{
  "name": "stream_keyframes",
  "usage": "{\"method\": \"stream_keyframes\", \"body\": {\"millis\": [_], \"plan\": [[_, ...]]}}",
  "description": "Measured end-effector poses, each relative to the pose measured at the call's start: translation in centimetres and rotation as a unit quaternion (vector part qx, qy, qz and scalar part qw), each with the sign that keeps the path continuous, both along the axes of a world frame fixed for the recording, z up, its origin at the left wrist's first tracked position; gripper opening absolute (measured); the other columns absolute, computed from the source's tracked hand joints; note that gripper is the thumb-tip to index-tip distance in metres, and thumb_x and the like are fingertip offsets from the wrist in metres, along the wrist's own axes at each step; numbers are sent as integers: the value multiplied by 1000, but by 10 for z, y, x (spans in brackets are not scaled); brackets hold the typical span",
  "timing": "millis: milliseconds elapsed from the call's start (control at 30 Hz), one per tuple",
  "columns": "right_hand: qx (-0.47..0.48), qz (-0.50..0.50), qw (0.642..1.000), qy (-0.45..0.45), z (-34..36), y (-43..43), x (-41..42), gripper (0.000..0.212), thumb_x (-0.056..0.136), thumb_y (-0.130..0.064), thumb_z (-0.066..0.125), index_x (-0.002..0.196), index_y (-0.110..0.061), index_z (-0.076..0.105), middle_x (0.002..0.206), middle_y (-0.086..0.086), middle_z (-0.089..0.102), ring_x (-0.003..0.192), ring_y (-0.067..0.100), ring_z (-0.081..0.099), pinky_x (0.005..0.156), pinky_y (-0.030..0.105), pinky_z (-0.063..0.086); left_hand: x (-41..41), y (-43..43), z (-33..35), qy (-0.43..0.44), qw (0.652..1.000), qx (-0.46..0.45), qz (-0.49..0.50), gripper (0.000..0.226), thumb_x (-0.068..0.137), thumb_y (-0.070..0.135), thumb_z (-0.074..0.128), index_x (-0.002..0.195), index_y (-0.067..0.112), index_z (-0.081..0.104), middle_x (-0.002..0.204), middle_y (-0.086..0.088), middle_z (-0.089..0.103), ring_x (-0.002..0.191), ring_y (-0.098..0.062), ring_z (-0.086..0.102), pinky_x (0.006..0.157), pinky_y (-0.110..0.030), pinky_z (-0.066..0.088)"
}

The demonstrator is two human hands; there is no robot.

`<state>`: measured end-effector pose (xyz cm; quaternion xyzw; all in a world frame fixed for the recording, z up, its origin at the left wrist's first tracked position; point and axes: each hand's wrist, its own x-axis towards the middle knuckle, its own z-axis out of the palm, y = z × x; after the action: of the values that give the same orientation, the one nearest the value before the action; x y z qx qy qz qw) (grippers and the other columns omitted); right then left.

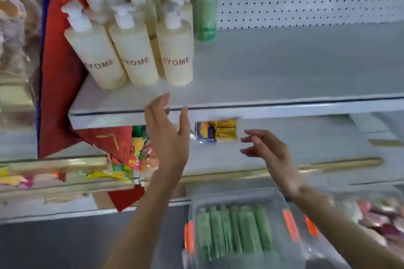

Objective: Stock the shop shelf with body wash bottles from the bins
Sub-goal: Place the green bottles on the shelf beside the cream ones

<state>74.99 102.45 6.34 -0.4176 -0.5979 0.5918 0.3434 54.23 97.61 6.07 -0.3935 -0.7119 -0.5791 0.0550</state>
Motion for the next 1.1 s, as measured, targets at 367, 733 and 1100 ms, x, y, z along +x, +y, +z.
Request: {"method": "stream_keyframes", "body": {"millis": [367, 733, 1100], "plan": [[-474, -142, 859, -128, -256, -115, 88, 19, 96, -15, 52, 112, -5, 48, 75, 19, 36, 72, 21, 40, 89, 37, 48, 122, -127, -231, -195, 877, -403, -174, 41, 92, 32, 60, 127, 14, 51, 115, 9, 46, 105, -12, 54, 92, -30, 43], [-543, -256, 768, -222, -419, -126, 124, 91, 83, -51, 65, 150, -11, 18, 135, 11, 42, 121, 29, 46, 100, 42, 39, 181, -103, -387, -367, 776, -490, -150, 51, 91, 38, 60, 136, 21, 44, 132, 3, 52, 112, -11, 53, 90, -30, 46], [-610, -382, 689, -83, -492, -122, 120, 71, 86, -46, 63, 141, -12, 34, 139, 7, 45, 119, 28, 48, 95, 40, 45, 231, -27, -478, -331, 768, -521, -172, 67, 87, 47, 62, 143, 20, 39, 144, 0, 44, 128, -17, 46, 105, -33, 37]]}}
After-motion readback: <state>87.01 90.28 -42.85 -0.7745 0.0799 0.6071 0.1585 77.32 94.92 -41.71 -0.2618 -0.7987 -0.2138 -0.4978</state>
